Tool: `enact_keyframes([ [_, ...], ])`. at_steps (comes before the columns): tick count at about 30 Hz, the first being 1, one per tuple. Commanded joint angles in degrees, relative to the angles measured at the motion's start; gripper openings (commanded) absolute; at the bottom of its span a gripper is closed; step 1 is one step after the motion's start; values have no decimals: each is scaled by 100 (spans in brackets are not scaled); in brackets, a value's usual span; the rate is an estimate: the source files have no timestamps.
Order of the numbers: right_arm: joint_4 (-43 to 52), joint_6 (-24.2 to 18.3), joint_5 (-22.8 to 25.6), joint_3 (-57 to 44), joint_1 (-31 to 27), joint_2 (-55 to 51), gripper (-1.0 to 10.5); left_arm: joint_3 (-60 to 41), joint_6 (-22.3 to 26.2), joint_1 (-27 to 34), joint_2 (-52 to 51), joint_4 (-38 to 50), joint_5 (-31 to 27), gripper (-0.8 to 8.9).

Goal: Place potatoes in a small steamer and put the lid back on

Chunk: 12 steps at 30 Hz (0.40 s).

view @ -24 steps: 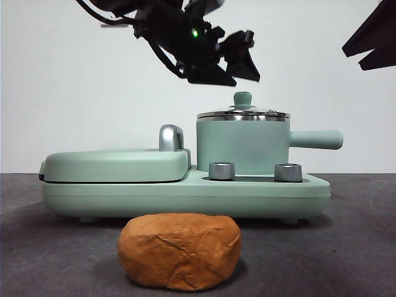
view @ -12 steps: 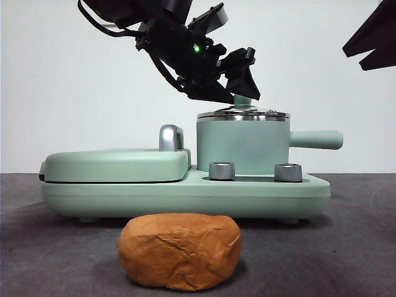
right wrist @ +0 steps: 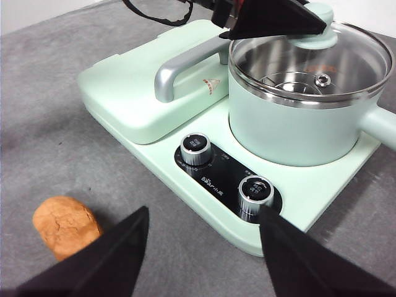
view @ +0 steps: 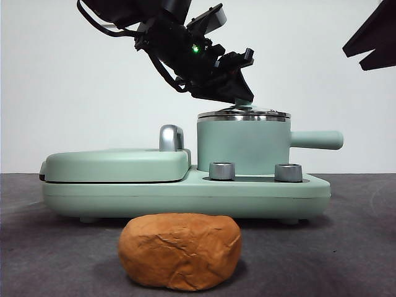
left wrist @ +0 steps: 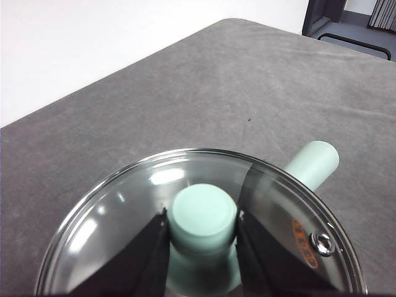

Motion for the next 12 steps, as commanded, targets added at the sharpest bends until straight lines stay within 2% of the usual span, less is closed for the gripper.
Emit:
enact_keyframes([
  [1, 57, 59, -13, 85, 26, 24, 285, 140, 42, -59, 81, 203, 7, 6],
  [8, 57, 59, -13, 85, 26, 24, 285, 140, 35, -59, -302, 269, -74, 6],
  [12, 55, 59, -15, 85, 26, 24, 285, 140, -153, -57, -658, 74, -317, 6],
])
